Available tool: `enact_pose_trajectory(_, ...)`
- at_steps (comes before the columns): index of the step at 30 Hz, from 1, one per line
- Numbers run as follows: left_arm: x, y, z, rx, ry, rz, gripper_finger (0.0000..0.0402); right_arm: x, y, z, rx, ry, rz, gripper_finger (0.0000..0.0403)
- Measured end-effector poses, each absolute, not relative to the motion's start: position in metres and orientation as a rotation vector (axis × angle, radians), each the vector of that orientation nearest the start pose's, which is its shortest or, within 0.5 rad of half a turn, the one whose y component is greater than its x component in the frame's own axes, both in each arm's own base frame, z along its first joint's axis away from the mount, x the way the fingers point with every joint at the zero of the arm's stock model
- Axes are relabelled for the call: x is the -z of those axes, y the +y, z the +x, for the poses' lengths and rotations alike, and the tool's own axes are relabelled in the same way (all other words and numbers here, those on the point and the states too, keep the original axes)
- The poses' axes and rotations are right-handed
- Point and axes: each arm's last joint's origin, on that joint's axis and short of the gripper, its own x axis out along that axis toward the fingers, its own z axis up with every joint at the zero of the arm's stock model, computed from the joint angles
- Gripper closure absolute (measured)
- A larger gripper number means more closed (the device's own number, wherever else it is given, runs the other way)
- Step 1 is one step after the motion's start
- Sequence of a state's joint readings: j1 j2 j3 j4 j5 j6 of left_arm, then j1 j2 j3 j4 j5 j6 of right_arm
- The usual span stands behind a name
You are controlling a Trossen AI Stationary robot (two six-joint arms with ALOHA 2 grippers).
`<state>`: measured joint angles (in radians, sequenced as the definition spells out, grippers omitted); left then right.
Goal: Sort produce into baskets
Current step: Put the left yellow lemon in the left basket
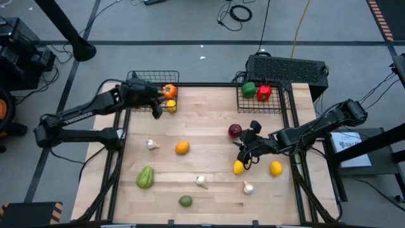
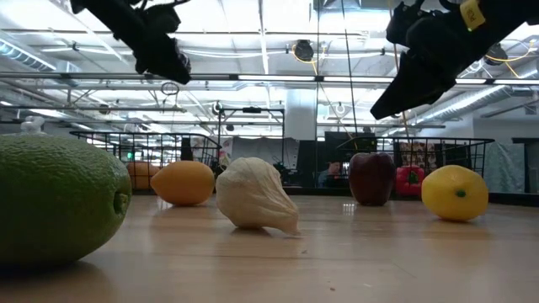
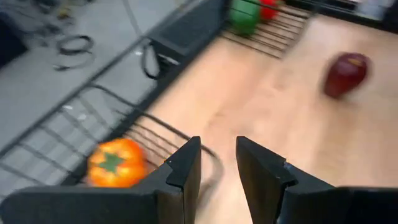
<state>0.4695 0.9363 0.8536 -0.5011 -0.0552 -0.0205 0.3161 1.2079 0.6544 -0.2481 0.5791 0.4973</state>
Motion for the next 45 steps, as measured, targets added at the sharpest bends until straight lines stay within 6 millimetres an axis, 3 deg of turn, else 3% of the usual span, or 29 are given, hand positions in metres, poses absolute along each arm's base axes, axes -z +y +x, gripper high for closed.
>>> enact_pose_trajectory(5,-0.295,0.060,0.184,-0.425,0.619,-0.175,0.0292,-0.207,0.057,0.224,0.410,0.636,0.131,0.0250)
enact_pose_trajectory(12,-0.269,0.017,0.190,-0.421,0.662,-0.200,0.0292,-0.207,0.057,0.224,0.408,0.638,0.127,0.0250)
enact_pose_trajectory(20,-0.246,-0.029,0.200,-0.245,0.509,-0.235,0.0292,-0.207,0.057,0.224,0.406,0.639,0.120,0.0250)
enact_pose_trajectory(27,-0.208,-0.050,0.204,-0.232,0.621,-0.289,0.0287,-0.207,0.057,0.225,0.406,0.632,0.125,0.0250)
enact_pose_trajectory(30,-0.193,-0.057,0.208,-0.273,0.676,-0.236,0.0256,-0.207,0.057,0.225,0.406,0.630,0.126,0.0250)
enact_pose_trajectory(39,-0.165,-0.073,0.225,-0.396,0.653,-0.118,0.0108,-0.207,0.057,0.225,0.406,0.632,0.124,0.0250)
enact_pose_trajectory(45,-0.148,-0.076,0.231,-0.408,0.690,-0.091,0.0085,-0.207,0.057,0.224,0.404,0.636,0.114,0.0250)
